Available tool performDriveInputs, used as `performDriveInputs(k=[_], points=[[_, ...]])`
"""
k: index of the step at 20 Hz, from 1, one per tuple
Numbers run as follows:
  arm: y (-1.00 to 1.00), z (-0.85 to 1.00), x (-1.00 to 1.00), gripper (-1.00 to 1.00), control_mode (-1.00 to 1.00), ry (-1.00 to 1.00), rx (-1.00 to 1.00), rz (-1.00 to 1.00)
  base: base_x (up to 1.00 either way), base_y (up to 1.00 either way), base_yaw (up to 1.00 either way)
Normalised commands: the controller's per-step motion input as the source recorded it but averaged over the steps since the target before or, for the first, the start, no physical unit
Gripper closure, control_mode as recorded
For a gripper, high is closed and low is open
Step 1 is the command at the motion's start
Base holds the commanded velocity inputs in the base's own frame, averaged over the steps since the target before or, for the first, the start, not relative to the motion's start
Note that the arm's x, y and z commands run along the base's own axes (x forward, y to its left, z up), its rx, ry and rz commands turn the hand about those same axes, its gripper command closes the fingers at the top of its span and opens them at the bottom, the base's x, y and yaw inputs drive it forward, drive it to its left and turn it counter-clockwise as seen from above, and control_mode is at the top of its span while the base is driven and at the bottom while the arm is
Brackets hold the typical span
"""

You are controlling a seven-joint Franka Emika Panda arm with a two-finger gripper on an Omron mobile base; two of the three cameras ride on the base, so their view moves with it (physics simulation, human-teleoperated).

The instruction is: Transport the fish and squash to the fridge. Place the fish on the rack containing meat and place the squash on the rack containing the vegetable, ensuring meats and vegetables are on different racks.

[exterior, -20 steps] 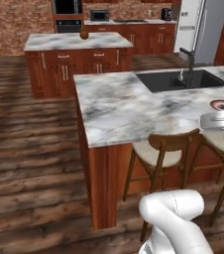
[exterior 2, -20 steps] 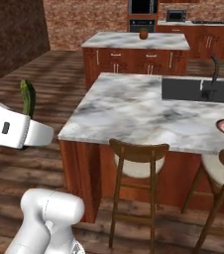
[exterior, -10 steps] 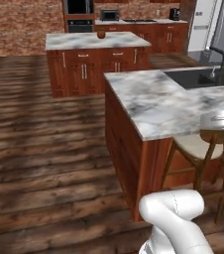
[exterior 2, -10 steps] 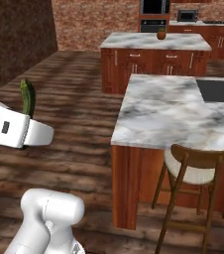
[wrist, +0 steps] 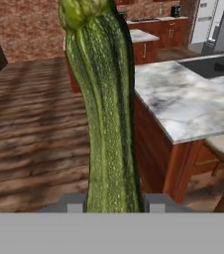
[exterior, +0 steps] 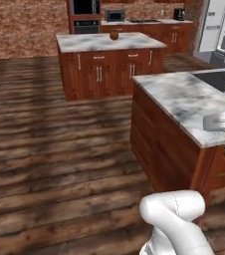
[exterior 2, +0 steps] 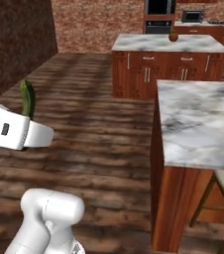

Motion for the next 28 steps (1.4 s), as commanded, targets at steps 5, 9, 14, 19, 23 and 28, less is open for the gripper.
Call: performDriveInputs(k=[5,9,14,19,23,28], points=[[0.00,0.00,0.00,1.00,1.00,0.00,0.00,0.00,1.00,1.00,-0.21],[0.00,0.00,0.00,1.00,1.00,0.00,0.00,0.00,1.00,1.00,-0.22],[0.00,0.00,0.00,1.00,1.00,0.00,0.00,0.00,1.00,0.95,-0.21],[0.00,0.00,0.00,1.00,1.00,0.00,0.00,0.00,1.00,0.74,-0.20],[0.00,0.00,0.00,1.00,1.00,0.00,0.00,0.00,1.00,0.41,-0.15],[0.00,0.00,0.00,1.00,1.00,0.00,0.00,0.00,1.00,0.40,-0.19]])
